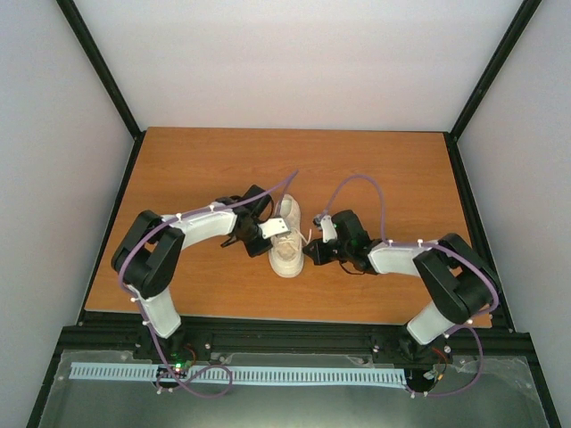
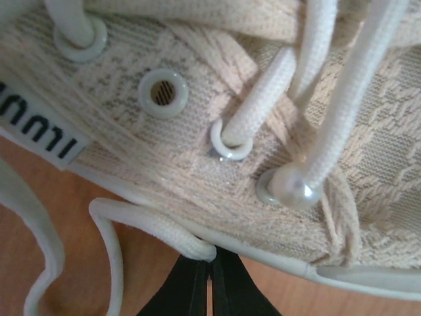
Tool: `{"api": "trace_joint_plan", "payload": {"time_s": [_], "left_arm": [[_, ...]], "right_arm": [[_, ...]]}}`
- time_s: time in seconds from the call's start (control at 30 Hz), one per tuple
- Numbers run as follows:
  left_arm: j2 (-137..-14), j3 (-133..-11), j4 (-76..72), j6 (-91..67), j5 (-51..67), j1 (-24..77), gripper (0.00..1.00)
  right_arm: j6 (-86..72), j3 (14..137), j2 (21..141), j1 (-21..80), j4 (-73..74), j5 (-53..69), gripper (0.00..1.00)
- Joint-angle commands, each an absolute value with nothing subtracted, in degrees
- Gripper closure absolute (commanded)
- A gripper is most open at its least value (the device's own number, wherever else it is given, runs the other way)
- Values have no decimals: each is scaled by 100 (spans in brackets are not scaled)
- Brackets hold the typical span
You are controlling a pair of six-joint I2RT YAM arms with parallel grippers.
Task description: Tie the shoes
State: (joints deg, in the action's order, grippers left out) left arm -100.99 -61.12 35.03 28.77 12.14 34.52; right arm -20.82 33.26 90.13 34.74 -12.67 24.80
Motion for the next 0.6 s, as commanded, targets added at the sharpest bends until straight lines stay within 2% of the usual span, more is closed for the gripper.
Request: {"api": "trace_joint_plan", "payload": {"time_s": [0.0,0.2,0.37,0.4,0.47,0.5,0.57], "left_arm": [[-9797,-5916,3689,3092,1773,3855,99],[-9083,-6027,4290,3289,1602,3785,99],[-8171,-6921,5116,3040,1193,2873,99],[-8026,-7122,5211,3036,1093,2721,99],[-7746,-7495,5337,3038,986,2614,99],[-7633,-7664,5380,3067,1051,2610,99],[-7487,-7964,5396,3052,1383,2610,99]], "right_arm": [[-2216,3169,8548,3869,-1265,2551,97],[-1948,3018,7553,3738,-352,1676,97],[-1529,3221,6481,3123,877,1020,97],[-1441,3245,6334,2921,1047,958,94],[-1201,3366,6228,2522,1361,1050,70],[-1047,3487,6223,2428,1502,1021,63],[-617,3767,6167,2409,1695,887,55]]}}
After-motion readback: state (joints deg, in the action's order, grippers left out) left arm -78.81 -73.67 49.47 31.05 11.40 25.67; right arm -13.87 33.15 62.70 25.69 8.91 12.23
